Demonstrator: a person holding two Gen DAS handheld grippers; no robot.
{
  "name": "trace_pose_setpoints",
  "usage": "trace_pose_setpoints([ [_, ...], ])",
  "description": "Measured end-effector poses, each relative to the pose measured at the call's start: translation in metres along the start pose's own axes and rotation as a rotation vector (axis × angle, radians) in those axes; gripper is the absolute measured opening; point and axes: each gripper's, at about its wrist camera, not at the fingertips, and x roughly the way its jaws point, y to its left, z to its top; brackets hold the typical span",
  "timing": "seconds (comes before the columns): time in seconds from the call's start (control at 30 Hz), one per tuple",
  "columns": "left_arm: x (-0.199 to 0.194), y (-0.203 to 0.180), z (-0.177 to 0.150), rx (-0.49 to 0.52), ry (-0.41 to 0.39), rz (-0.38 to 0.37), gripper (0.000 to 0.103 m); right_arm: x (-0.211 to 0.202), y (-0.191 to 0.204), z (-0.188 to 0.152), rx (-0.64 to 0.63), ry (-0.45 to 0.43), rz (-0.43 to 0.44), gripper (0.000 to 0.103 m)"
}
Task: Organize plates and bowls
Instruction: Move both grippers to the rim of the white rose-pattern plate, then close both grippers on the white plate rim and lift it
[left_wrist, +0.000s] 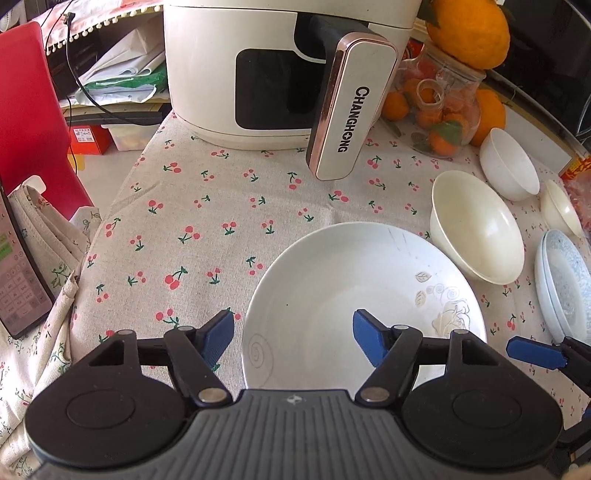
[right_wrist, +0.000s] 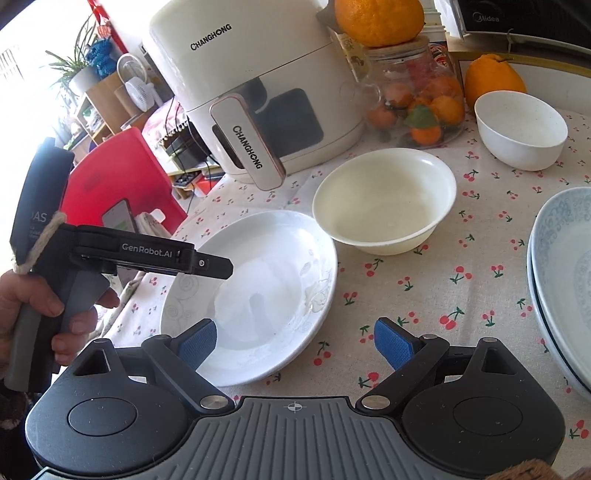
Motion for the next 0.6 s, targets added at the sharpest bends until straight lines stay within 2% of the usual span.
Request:
trace_pose_setpoints([
  [0.2,0.006,0.004,0.001,-0.022,0.033,0.007,0.050,0.006,0.001,0.001,-0.017,-0.009,0.015,0.092],
  [0.3,0.006,0.006,0.000,-0.030,0.040,0.000,0.043,0.009,0.001,0.001,-0.019,-0.014,0.013,0.083],
  [0.4,0.005,0.008,-0.001,-0.047,0.042,-0.008,0.039,0.011,0.001,0.002,-0.017,-0.010,0.013,0.066],
  [0.47,0.004,0.009,-0.002,-0.047,0.038,0.005,0.031,0.013,0.001,0.003,-0.012,-0.003,0.023,0.049],
  [0.6,0.002,0.014,-0.003,-0.073,0.032,-0.001,0.025,0.011,0.000,0.002,-0.002,-0.011,-0.012,0.034],
])
